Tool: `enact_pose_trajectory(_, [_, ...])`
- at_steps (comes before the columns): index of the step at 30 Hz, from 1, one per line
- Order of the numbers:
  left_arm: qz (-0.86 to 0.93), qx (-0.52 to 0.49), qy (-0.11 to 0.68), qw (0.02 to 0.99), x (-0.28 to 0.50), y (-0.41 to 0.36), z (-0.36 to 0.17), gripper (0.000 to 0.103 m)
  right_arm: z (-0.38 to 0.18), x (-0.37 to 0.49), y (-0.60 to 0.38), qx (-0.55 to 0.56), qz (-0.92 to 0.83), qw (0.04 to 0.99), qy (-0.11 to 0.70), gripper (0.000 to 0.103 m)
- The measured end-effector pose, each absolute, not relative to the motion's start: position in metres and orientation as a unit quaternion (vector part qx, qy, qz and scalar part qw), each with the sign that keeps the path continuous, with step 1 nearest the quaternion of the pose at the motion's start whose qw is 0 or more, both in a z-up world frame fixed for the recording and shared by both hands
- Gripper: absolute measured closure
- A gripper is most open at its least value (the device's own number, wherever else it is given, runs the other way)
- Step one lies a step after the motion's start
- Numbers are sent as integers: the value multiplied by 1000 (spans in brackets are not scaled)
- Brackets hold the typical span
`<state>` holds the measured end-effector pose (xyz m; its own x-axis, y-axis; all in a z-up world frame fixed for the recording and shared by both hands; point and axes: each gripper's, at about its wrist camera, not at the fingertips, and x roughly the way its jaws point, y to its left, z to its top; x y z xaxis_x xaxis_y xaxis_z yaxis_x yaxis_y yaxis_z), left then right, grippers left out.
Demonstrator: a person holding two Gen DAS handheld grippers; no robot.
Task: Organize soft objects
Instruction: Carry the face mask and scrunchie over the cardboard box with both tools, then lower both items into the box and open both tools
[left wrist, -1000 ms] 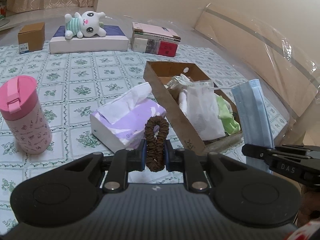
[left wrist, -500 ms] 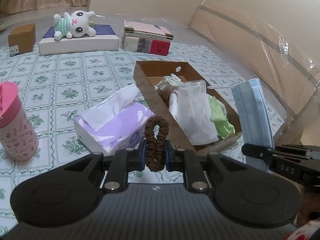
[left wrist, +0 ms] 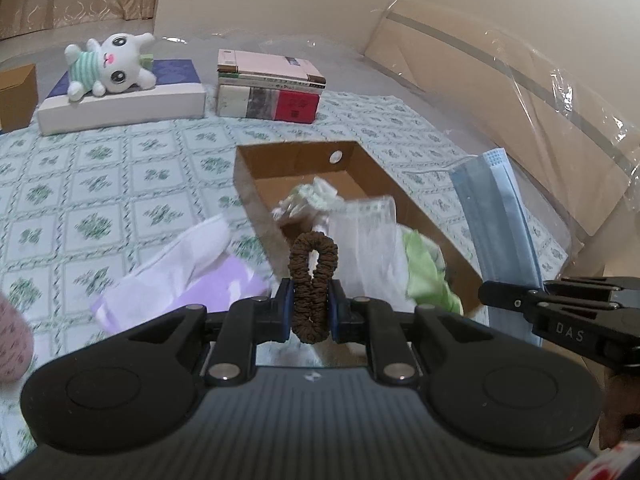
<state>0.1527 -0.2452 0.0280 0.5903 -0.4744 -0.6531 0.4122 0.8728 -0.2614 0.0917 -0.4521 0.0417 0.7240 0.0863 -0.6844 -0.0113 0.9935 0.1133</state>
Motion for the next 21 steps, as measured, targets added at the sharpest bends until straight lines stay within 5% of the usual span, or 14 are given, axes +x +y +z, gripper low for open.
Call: enact_pose_trajectory(21, [-252, -58, 401, 879, 278, -307, 10, 87, 22, 223, -488, 34, 39, 905, 422, 100])
